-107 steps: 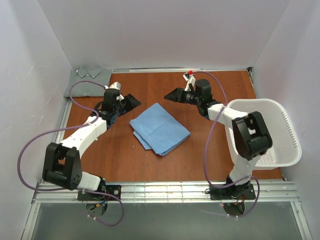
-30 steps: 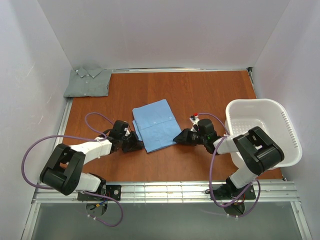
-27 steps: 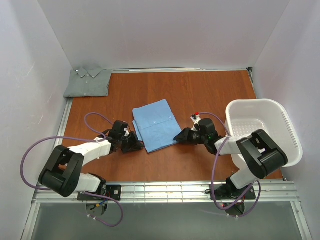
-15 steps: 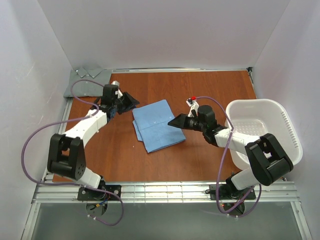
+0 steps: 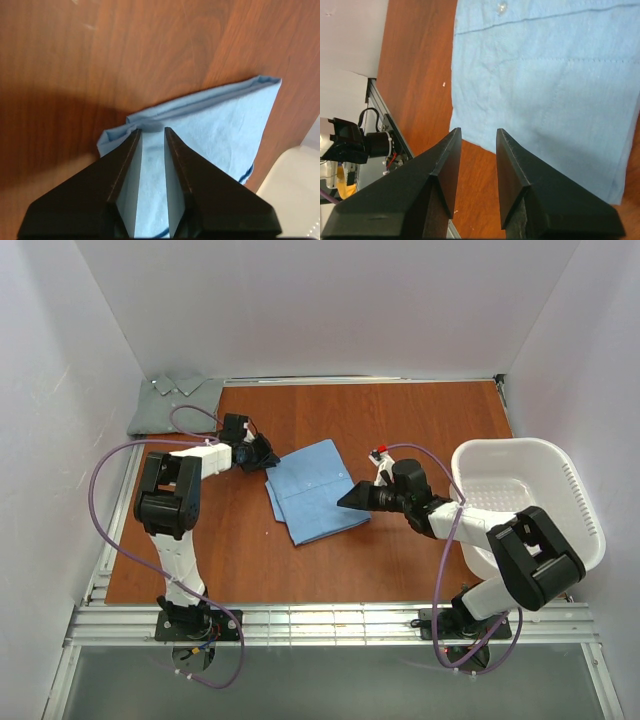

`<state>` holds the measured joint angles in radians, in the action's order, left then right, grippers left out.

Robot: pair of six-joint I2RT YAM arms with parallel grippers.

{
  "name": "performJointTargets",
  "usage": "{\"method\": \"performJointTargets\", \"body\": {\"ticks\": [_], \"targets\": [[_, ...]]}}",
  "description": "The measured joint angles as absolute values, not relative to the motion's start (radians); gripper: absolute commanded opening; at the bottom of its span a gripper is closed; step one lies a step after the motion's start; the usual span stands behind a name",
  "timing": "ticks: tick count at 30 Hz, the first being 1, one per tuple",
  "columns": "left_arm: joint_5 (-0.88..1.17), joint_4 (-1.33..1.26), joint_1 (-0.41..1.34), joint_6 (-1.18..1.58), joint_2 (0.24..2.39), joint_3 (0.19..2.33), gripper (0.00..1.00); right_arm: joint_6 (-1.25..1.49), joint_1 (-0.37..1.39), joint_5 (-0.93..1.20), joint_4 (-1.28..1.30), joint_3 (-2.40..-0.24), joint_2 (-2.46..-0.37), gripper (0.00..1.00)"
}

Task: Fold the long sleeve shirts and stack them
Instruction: Fold the shirt

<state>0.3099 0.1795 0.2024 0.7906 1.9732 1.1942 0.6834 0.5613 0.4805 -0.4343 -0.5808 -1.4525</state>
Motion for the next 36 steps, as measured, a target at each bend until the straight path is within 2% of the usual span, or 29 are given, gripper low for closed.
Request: {"method": "performJointTargets", "body": {"ticks": [3,8,10,11,14,17,21,25,31,34,36], "targets": [[0.308,0.156,0.179,0.783,1.973,1.186,0.20,0.668,0.561,0.476,-0.413,-0.575,-1.456,0.27],[0.300,0.157,0.155,0.751,1.941,1.167,0.36,0.590,0.562,0.429,-0.329,-0.587,-1.447,0.27],[0.292,0.169,0.151,0.735,1.901,1.154,0.45,0.537,0.563,0.388,-0.253,-0.612,-1.429,0.29],[0.284,0.178,0.152,0.728,1.869,1.143,0.57,0.510,0.563,0.363,-0.212,-0.631,-1.418,0.29],[0.254,0.208,0.166,0.714,1.724,1.103,0.76,0.431,0.563,0.280,-0.102,-0.702,-1.393,0.30],[0.202,0.226,0.221,0.711,1.556,1.068,0.83,0.371,0.563,0.210,-0.016,-0.778,-1.403,0.30],[0.132,0.238,0.373,0.707,1.423,1.028,0.84,0.328,0.563,0.179,0.070,-0.846,-1.478,0.29],[0.097,0.280,0.500,0.708,1.426,0.954,0.78,0.324,0.563,0.197,0.147,-0.847,-1.565,0.29],[0.027,0.396,0.514,0.703,1.432,0.857,0.78,0.361,0.606,0.268,0.186,-0.837,-1.617,0.28],[-0.008,0.431,0.514,0.680,1.385,0.855,0.79,0.422,0.695,0.303,0.173,-0.837,-1.627,0.28],[-0.023,0.445,0.515,0.656,1.327,0.855,0.83,0.480,0.767,0.339,0.139,-0.837,-1.643,0.29]]}}
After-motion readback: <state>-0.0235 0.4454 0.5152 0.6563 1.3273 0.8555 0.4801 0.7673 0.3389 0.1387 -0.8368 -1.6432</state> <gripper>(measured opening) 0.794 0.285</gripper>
